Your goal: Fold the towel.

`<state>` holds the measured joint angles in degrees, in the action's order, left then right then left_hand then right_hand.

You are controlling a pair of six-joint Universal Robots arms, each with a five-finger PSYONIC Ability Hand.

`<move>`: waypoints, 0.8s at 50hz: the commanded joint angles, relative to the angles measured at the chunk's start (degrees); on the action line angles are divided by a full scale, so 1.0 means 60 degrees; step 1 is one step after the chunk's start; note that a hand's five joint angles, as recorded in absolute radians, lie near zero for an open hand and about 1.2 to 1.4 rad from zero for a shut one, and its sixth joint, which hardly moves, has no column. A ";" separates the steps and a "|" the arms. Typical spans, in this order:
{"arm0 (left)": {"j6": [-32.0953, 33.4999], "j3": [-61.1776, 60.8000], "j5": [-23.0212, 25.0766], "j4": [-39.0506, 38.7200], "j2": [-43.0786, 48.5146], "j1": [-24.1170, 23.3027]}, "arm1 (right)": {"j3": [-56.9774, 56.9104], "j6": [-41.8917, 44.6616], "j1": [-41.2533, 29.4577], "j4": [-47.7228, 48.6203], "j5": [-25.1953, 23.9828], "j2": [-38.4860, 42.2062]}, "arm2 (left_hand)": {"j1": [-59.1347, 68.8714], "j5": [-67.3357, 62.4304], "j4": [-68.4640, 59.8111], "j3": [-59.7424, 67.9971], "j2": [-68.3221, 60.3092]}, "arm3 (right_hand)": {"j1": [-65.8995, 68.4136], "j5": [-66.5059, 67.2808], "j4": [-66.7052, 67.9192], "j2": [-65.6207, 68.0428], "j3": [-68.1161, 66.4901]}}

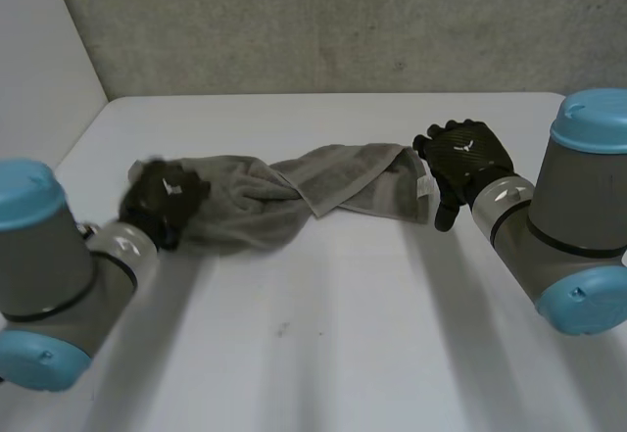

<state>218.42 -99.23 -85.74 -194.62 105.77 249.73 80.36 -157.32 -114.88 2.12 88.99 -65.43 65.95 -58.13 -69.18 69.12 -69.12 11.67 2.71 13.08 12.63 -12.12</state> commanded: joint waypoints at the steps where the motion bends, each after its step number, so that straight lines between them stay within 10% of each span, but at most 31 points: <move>1: -0.0514 0.0659 -0.0182 0.0093 -0.1706 -0.0357 | -0.0063 -0.0645 -0.0014 -0.0075 0.0007 -0.0023 | 0.2342 -0.1978 -0.1803 0.1813 -0.1813 | -0.0279 -0.0451 -0.0514 -0.0438 0.0354; 17: -0.1378 0.1684 -0.0211 0.1147 -0.3976 -0.1380 | 0.0186 -0.7100 -0.0833 -0.0721 -0.2453 -0.0009 | 0.2342 -0.1978 -0.1803 0.1813 -0.1813 | -0.0279 -0.0451 -0.0514 -0.0438 0.0354; 34: -0.1495 0.2124 -0.0988 0.1147 -0.4182 -0.2451 | -0.1235 -0.7881 -0.2562 0.0775 -0.1165 0.2643 | 0.2342 -0.1978 -0.1803 0.1813 -0.1813 | 0.0772 0.0600 0.0537 0.0614 -0.0698; 37: -0.1627 0.2270 -0.1105 0.1147 -0.4211 -0.2481 | -0.1513 -0.7881 -0.2782 0.0775 -0.1180 0.3097 | 0.2342 -0.1978 -0.1803 0.1813 -0.1813 | 0.2118 0.1946 0.1883 0.1959 -0.2043; 39: -0.1657 0.2329 -0.1120 0.1147 -0.4211 -0.2408 | -0.1630 -0.7808 -0.2957 0.0833 -0.1049 0.3185 | 0.2342 -0.1978 -0.1803 0.1813 -0.1813 | 0.9498 0.9326 0.9263 0.9339 -0.9423; 40: -0.1657 0.2329 -0.1120 0.1147 -0.4211 -0.2407 | -0.1630 -0.7808 -0.2958 0.0833 -0.1048 0.3185 | 0.2342 -0.1978 -0.1803 0.1813 -0.1813 | 0.9547 0.9375 0.9312 0.9388 -0.9472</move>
<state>209.29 -86.33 -91.94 -187.70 80.78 235.24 72.78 -204.76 -130.67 6.99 81.63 -49.18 66.58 -58.32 -69.73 69.64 -69.71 16.46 8.60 18.82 18.48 -18.70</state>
